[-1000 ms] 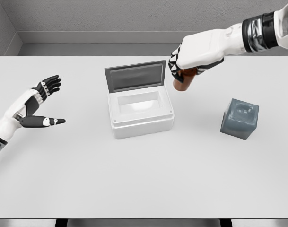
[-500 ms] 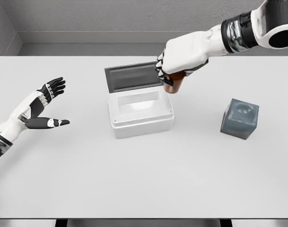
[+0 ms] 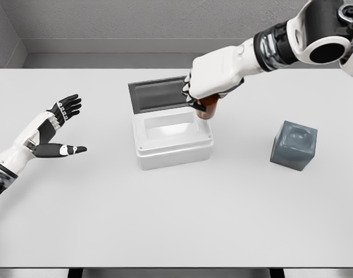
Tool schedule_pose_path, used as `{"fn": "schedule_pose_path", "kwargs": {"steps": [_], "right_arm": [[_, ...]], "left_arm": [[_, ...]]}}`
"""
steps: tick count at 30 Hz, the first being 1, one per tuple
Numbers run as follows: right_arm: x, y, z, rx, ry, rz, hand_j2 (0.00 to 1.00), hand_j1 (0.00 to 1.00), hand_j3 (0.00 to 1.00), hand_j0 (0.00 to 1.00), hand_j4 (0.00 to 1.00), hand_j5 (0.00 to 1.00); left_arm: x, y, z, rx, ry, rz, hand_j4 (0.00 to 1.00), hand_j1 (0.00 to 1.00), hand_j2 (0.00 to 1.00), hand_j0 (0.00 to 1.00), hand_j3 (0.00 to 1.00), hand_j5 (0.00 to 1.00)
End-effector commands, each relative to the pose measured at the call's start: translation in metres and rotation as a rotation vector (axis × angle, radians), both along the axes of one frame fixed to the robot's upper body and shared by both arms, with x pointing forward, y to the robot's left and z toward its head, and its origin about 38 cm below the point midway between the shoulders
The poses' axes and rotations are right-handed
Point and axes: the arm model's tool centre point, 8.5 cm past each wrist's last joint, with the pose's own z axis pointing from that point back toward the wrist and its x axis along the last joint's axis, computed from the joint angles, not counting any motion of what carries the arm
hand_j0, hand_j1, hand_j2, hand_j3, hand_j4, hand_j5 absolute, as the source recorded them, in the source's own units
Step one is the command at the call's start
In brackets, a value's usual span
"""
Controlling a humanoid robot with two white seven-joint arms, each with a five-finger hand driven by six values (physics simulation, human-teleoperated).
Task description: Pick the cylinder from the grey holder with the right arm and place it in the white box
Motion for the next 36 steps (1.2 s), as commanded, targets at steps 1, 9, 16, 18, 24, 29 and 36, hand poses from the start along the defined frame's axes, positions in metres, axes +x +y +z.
{"fn": "schedule_pose_path", "kwargs": {"steps": [1,9,16,18,24,29,36], "right_arm": [[-0.001,0.004,-0.002,-0.006,0.001,0.007,0.37,0.37,0.37,0.37,0.37,0.37],[-0.004,0.026,0.001,-0.031,-0.009,0.054,0.37,0.37,0.37,0.37,0.37,0.37],[0.004,0.032,-0.008,-0.06,-0.006,0.044,0.37,0.37,0.37,0.37,0.37,0.37],[0.006,0.031,-0.009,-0.064,-0.006,0.039,0.37,0.37,0.37,0.37,0.37,0.37],[0.008,0.032,-0.012,-0.074,-0.001,0.034,0.37,0.37,0.37,0.37,0.37,0.37],[0.008,0.038,-0.015,-0.084,0.002,0.041,0.37,0.37,0.37,0.37,0.37,0.37],[0.01,0.045,-0.018,-0.095,0.005,0.047,0.37,0.37,0.37,0.37,0.37,0.37]], "left_arm": [[0.0,0.0,0.0,-0.008,-0.001,0.0,1.0,1.0,1.0,1.0,1.0,1.0],[0.0,0.001,0.0,-0.003,0.002,0.002,1.0,1.0,1.0,1.0,1.0,1.0],[0.0,0.001,0.0,-0.005,0.002,0.002,1.0,1.0,1.0,1.0,1.0,1.0],[0.0,0.001,0.0,-0.003,0.002,0.002,1.0,1.0,1.0,1.0,1.0,1.0],[0.0,0.001,0.0,-0.005,0.002,0.002,1.0,1.0,1.0,1.0,1.0,1.0],[0.0,0.001,0.0,-0.003,0.002,0.002,1.0,1.0,1.0,1.0,1.0,1.0],[0.002,0.003,-0.004,-0.008,0.012,0.011,1.0,1.0,1.0,1.0,1.0,1.0]]}}
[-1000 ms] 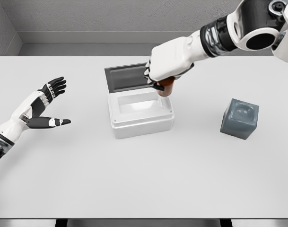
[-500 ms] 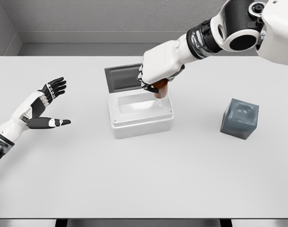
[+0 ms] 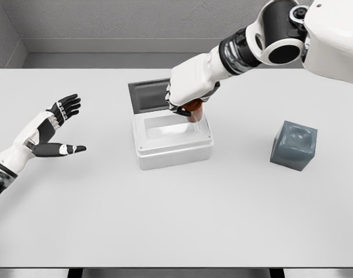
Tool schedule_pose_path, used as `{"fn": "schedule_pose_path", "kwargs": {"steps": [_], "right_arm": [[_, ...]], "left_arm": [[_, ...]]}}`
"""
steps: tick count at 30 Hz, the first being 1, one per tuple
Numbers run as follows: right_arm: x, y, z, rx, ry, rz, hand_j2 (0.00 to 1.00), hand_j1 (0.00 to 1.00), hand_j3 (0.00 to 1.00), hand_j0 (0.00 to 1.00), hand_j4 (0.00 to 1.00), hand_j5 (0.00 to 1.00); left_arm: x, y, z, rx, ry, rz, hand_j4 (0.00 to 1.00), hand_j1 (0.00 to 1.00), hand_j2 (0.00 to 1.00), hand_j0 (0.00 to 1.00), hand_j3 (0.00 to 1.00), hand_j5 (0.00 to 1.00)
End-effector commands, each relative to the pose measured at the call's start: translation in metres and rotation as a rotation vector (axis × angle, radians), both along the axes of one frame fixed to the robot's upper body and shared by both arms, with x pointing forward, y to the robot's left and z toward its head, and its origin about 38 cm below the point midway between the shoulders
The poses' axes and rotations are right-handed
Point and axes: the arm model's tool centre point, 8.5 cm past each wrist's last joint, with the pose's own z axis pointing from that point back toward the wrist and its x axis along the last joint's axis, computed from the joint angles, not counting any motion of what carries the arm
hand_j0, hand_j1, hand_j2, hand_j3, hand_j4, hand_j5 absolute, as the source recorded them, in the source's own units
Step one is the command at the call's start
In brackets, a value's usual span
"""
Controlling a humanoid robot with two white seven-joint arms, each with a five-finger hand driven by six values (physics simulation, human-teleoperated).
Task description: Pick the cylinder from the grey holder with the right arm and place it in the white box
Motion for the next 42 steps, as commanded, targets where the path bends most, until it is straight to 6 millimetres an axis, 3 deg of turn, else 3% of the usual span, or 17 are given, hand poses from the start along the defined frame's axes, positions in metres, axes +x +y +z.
{"fn": "schedule_pose_path", "kwargs": {"steps": [1,11,14,20,25,26,27,28,33,37,39,42], "right_arm": [[0.0,0.001,-0.001,0.0,0.002,-0.002,0.37,0.37,0.37,0.37,0.37,0.37],[0.005,0.001,-0.003,-0.012,-0.005,-0.012,0.37,0.37,0.37,0.37,0.37,0.37],[0.004,0.005,-0.005,-0.018,-0.003,-0.003,0.37,0.37,0.37,0.37,0.37,0.37],[0.006,0.005,-0.004,-0.016,-0.004,-0.011,0.37,0.37,0.37,0.37,0.37,0.37],[0.007,0.005,-0.005,-0.018,-0.005,-0.012,0.38,0.38,0.38,0.38,0.38,0.38],[0.006,0.005,-0.006,-0.018,-0.002,-0.011,0.41,0.41,0.41,0.41,0.41,0.41],[0.007,0.005,-0.005,-0.016,-0.003,-0.012,0.59,0.59,0.59,0.59,0.59,0.59],[0.006,0.005,-0.006,-0.018,-0.002,-0.009,1.0,1.0,1.0,1.0,1.0,1.0],[-0.001,0.011,-0.005,-0.012,0.001,0.018,1.0,1.0,1.0,1.0,1.0,1.0],[-0.035,0.029,0.003,0.023,0.0,0.142,1.0,1.0,1.0,1.0,1.0,1.0],[-0.041,0.022,0.008,0.034,-0.006,0.151,1.0,1.0,1.0,1.0,1.0,1.0],[-0.036,-0.011,0.02,0.106,0.054,0.068,1.0,1.0,1.0,1.0,1.0,1.0]], "left_arm": [[0.0,-0.001,-0.002,-0.013,0.003,0.002,1.0,1.0,1.0,1.0,1.0,1.0],[0.014,-0.002,0.002,-0.03,-0.012,0.015,1.0,1.0,1.0,1.0,1.0,1.0],[0.033,0.007,0.001,-0.039,-0.001,0.044,1.0,1.0,1.0,1.0,1.0,1.0],[0.051,-0.03,-0.001,-0.06,0.003,-0.026,1.0,1.0,1.0,1.0,1.0,1.0],[0.054,-0.039,0.0,-0.055,0.001,-0.051,1.0,1.0,1.0,1.0,1.0,1.0],[0.056,-0.04,0.003,-0.056,-0.006,-0.053,1.0,1.0,1.0,1.0,1.0,1.0],[0.057,-0.046,0.003,-0.071,-0.01,-0.057,1.0,1.0,1.0,1.0,1.0,1.0],[0.058,-0.049,0.003,-0.08,-0.01,-0.059,1.0,1.0,1.0,1.0,1.0,1.0],[0.064,-0.045,0.004,-0.078,-0.005,-0.047,1.0,1.0,1.0,1.0,1.0,1.0],[0.066,-0.037,0.005,-0.072,0.001,-0.033,1.0,1.0,1.0,1.0,1.0,1.0],[0.066,-0.037,0.005,-0.074,0.0,-0.032,1.0,1.0,1.0,1.0,1.0,1.0],[0.066,-0.036,0.005,-0.074,0.0,-0.031,1.0,1.0,1.0,1.0,1.0,1.0]]}}
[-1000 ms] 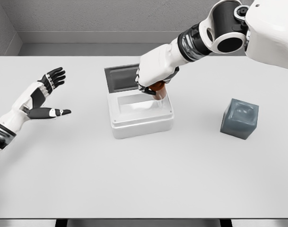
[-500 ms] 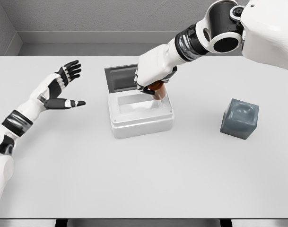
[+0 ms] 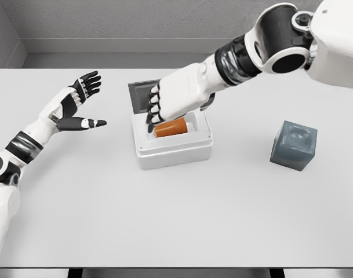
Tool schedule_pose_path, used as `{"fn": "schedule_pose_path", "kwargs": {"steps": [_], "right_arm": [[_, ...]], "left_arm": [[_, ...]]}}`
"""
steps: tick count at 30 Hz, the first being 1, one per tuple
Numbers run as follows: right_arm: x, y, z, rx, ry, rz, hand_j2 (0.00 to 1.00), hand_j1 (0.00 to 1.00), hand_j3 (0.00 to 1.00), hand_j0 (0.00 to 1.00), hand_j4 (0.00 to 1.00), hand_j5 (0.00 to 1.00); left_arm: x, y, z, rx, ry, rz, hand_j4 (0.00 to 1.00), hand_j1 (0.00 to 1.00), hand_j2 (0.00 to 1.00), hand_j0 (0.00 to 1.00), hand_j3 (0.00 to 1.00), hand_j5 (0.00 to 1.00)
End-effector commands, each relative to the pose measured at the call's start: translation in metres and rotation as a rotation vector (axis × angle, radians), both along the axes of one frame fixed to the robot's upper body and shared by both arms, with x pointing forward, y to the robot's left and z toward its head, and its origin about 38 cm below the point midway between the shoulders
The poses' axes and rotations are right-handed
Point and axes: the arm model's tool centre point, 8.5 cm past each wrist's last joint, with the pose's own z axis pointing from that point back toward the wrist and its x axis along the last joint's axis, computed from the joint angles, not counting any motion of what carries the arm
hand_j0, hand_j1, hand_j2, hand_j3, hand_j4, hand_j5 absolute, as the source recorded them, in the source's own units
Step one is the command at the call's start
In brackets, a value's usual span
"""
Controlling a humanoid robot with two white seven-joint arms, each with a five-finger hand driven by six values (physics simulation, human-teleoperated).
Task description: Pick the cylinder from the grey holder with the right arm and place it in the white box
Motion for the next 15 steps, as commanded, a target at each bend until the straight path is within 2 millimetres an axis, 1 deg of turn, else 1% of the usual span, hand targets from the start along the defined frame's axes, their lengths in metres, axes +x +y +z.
{"fn": "schedule_pose_path", "kwargs": {"steps": [1,2,4,6,7,11,13,15], "right_arm": [[0.0,-0.031,0.012,0.075,0.059,-0.068,1.0,1.0,1.0,1.0,1.0,1.0],[0.003,-0.049,0.02,0.133,0.08,-0.114,1.0,1.0,1.0,1.0,1.0,1.0],[0.006,-0.089,0.027,0.212,0.152,-0.215,1.0,1.0,1.0,1.0,1.0,1.0],[0.006,-0.113,0.018,0.246,0.206,-0.279,1.0,1.0,1.0,1.0,1.0,1.0],[0.006,-0.125,0.018,0.26,0.218,-0.307,1.0,1.0,1.0,1.0,1.0,1.0],[0.004,-0.172,0.014,0.307,0.257,-0.426,1.0,1.0,1.0,1.0,1.0,1.0],[0.003,-0.191,0.015,0.325,0.259,-0.471,1.0,1.0,1.0,1.0,1.0,1.0],[0.008,-0.206,0.014,0.337,0.256,-0.52,1.0,1.0,1.0,1.0,1.0,1.0]], "left_arm": [[0.0,0.001,0.001,-0.006,-0.001,0.002,1.0,1.0,1.0,1.0,1.0,1.0],[0.0,0.001,0.001,-0.006,-0.002,0.001,1.0,1.0,1.0,1.0,1.0,1.0],[0.001,-0.002,0.003,-0.012,-0.006,-0.006,1.0,1.0,1.0,1.0,1.0,1.0],[0.008,-0.009,0.011,-0.022,-0.024,-0.015,1.0,1.0,1.0,1.0,1.0,1.0],[0.009,-0.012,0.012,-0.026,-0.027,-0.02,1.0,1.0,1.0,1.0,1.0,1.0],[0.015,-0.034,0.014,-0.077,-0.037,-0.041,1.0,1.0,1.0,1.0,1.0,1.0],[0.016,-0.042,0.012,-0.096,-0.024,-0.048,1.0,1.0,1.0,1.0,1.0,1.0],[0.016,-0.047,0.011,-0.103,-0.017,-0.053,1.0,1.0,1.0,1.0,1.0,1.0]]}}
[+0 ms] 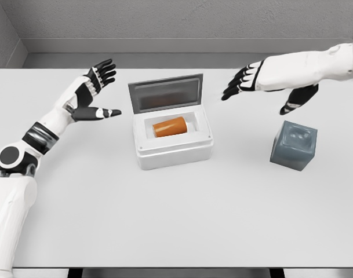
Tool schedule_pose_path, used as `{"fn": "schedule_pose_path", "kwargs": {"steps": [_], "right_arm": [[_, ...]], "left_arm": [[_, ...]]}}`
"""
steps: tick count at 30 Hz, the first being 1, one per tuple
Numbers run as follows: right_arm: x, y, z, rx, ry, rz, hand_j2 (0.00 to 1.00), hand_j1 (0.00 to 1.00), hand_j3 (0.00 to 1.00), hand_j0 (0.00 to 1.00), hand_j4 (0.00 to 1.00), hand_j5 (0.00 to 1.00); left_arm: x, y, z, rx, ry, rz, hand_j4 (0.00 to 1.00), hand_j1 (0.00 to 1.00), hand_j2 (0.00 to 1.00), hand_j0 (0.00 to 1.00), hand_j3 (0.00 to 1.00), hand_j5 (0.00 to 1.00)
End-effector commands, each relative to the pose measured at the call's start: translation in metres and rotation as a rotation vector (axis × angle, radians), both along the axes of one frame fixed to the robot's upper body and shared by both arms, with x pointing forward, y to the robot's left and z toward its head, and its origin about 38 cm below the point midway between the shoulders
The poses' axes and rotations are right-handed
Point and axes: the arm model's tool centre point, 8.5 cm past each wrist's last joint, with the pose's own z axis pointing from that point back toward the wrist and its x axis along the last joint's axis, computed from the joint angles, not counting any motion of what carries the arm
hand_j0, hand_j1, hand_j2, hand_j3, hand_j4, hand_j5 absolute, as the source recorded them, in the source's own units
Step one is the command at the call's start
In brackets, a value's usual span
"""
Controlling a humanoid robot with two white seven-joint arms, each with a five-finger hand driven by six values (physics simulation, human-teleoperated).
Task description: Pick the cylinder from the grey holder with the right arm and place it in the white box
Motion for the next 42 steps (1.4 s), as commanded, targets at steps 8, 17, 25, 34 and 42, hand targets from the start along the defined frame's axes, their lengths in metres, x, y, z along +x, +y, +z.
{"fn": "schedule_pose_path", "kwargs": {"steps": [8,17,25,34,42], "right_arm": [[0.011,-0.04,0.014,0.107,-0.038,-0.13,1.0,1.0,1.0,1.0,1.0,1.0],[0.013,-0.042,0.012,0.108,-0.036,-0.139,1.0,1.0,1.0,1.0,1.0,1.0],[0.014,-0.039,0.01,0.105,-0.034,-0.132,1.0,1.0,1.0,1.0,1.0,1.0],[0.014,-0.042,0.009,0.099,-0.035,-0.138,1.0,1.0,1.0,1.0,1.0,1.0],[0.012,-0.044,0.002,0.099,-0.019,-0.143,1.0,1.0,1.0,1.0,1.0,1.0]], "left_arm": [[0.0,-0.026,-0.004,-0.018,0.012,-0.054,1.0,1.0,1.0,1.0,1.0,1.0],[0.0,-0.021,-0.002,-0.029,0.013,-0.048,1.0,1.0,1.0,1.0,1.0,1.0],[0.0,-0.022,-0.002,-0.031,0.011,-0.051,1.0,1.0,1.0,1.0,1.0,1.0],[-0.002,-0.024,-0.001,-0.031,0.007,-0.056,1.0,1.0,1.0,1.0,1.0,1.0],[-0.003,-0.027,0.0,-0.03,-0.002,-0.062,1.0,1.0,1.0,1.0,1.0,1.0]]}}
